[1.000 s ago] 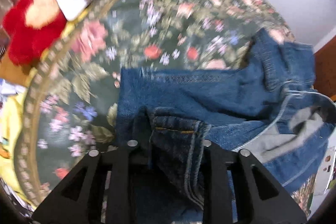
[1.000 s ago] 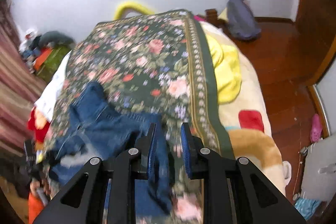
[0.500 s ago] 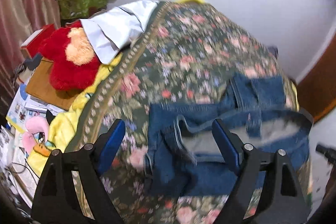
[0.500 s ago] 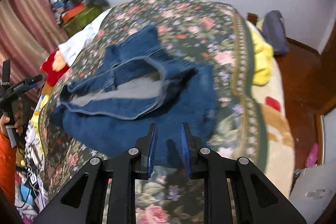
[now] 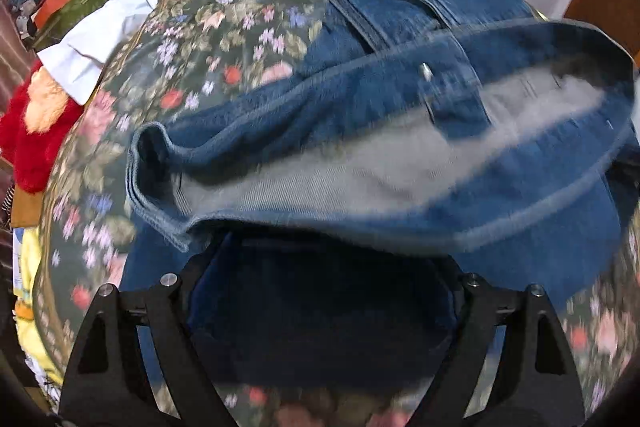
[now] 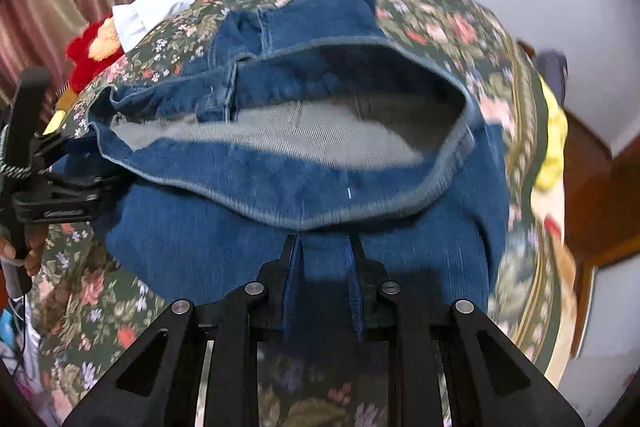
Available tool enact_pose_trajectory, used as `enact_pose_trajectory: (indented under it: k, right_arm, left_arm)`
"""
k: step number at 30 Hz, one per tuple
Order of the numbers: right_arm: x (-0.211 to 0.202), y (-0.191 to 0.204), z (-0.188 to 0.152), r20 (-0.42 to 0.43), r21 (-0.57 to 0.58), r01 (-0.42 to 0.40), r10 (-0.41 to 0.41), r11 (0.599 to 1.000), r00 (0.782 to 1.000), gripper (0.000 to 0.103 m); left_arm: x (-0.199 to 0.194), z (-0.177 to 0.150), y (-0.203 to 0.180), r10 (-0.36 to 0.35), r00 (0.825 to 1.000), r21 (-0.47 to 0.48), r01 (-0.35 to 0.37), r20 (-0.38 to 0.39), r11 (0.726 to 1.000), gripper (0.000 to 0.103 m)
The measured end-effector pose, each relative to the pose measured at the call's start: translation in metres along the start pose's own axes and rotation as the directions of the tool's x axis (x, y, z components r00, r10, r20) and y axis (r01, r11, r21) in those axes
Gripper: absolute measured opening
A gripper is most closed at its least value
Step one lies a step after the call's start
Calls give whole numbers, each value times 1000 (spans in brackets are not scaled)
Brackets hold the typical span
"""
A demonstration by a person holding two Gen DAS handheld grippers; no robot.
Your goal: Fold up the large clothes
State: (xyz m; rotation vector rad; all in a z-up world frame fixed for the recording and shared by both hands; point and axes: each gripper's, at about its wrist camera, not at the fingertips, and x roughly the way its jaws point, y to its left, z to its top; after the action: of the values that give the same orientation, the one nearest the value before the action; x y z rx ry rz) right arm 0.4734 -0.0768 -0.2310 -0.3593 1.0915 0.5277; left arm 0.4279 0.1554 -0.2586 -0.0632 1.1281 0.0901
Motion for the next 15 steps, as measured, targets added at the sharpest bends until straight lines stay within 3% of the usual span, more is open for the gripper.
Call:
enact_pose_trajectory:
  k: [3, 6, 10, 12, 15]
  right_arm:
    - [10, -9, 22, 0, 4, 2, -2, 1000, 1000, 18]
    - [20, -24, 45, 43, 29, 68, -70, 997, 997, 18]
    - [28, -53, 70, 95, 179, 92, -110, 979, 989, 18]
    - [20, -74, 73, 138, 293, 40, -83, 955, 987, 18]
    - [5, -103, 69, 205, 433, -133, 46, 892, 978, 18]
  left_arm:
    - [15, 27, 7, 45, 999, -11, -45, 22, 999, 84]
    - [18, 53, 14, 70, 996, -18, -69, 60, 997, 83]
    - [5, 82, 33, 105, 986, -83, -95, 126, 992, 80]
    - [-5, 93, 52, 87, 986, -144, -66, 142, 987, 80]
    - [-21, 95, 73, 16, 988, -202, 15, 152, 979, 79]
